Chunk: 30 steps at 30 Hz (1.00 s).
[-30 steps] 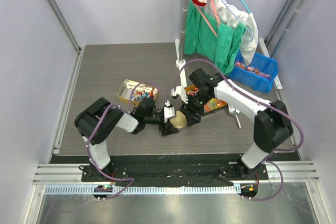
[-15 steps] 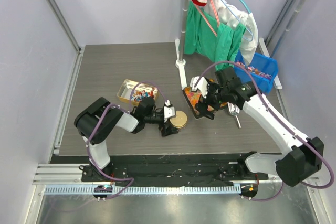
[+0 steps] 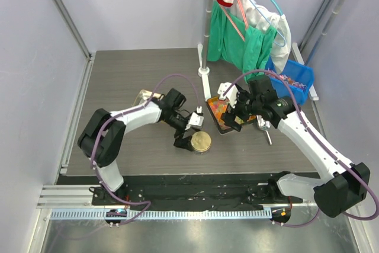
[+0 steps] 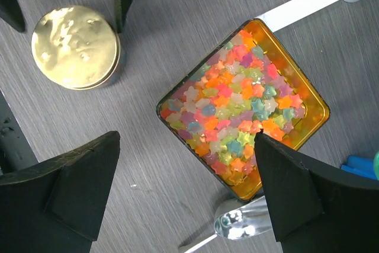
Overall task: Pack the candies
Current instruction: Reset both arms
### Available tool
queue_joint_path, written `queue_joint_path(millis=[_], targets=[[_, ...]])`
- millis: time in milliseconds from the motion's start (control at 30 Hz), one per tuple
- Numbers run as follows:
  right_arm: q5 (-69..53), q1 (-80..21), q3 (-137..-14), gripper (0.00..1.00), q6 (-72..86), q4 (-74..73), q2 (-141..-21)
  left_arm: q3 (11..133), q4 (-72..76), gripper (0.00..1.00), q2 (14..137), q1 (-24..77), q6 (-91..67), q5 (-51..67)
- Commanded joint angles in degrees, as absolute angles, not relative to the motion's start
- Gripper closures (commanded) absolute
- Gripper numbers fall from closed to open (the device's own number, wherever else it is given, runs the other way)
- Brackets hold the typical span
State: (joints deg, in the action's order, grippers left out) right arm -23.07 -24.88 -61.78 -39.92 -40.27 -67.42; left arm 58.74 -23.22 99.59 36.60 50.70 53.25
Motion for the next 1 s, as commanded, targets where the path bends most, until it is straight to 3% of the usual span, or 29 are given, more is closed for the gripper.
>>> queue_joint_path(millis=[0,67,200,300,367,433,467,533,833,967], targets=[[-24.61,-24.35,-61.44,0.0,-37.44,-36.48,-66.01,72.92,-80.89,0.0,105.19,34.46,83.59,61.68],[-25.13,-24.0,-61.26,0.0,-36.57,-35.42,-65.13,81.6,-87.95,0.0,108.35,33.49,83.76,62.4],[-25.93,-23.12,-61.09,0.0,-34.81,-33.84,-63.2,86.48,-94.84,0.0,106.89,28.4,87.45,67.93],[-26.8,-22.41,-60.56,0.01,-33.41,-32.44,-62.23,87.01,-87.48,0.0,101.98,27.33,78.88,67.24],[-26.81,-21.89,-60.3,0.0,-32.44,-31.56,-61.88,85.44,-72.48,0.0,97.93,27.42,63.16,63.91],[-26.02,-21.53,-60.21,0.0,-29.98,-29.1,-61.17,80.88,-50.51,0.0,90.64,28.12,41.12,56.99],[-25.15,-21.45,-59.86,0.0,-28.84,-27.7,-60.91,79.29,-44.45,0.0,88.18,28.3,36.52,46.69],[-22.51,-21.53,-59.85,0.0,-25.68,-24.53,-59.59,77.34,-38.69,0.0,82.19,28.56,30.96,38.53],[-8.28,-21.53,-65.64,0.0,-19.08,-18.72,-48.01,80.51,-32.44,0.0,62.44,28.3,17.06,5.03],[-10.18,-21.53,-71.62,0.0,-17.15,-24.66,-45.97,86.56,-35.23,0.0,57.14,24.27,14.86,10.43]])
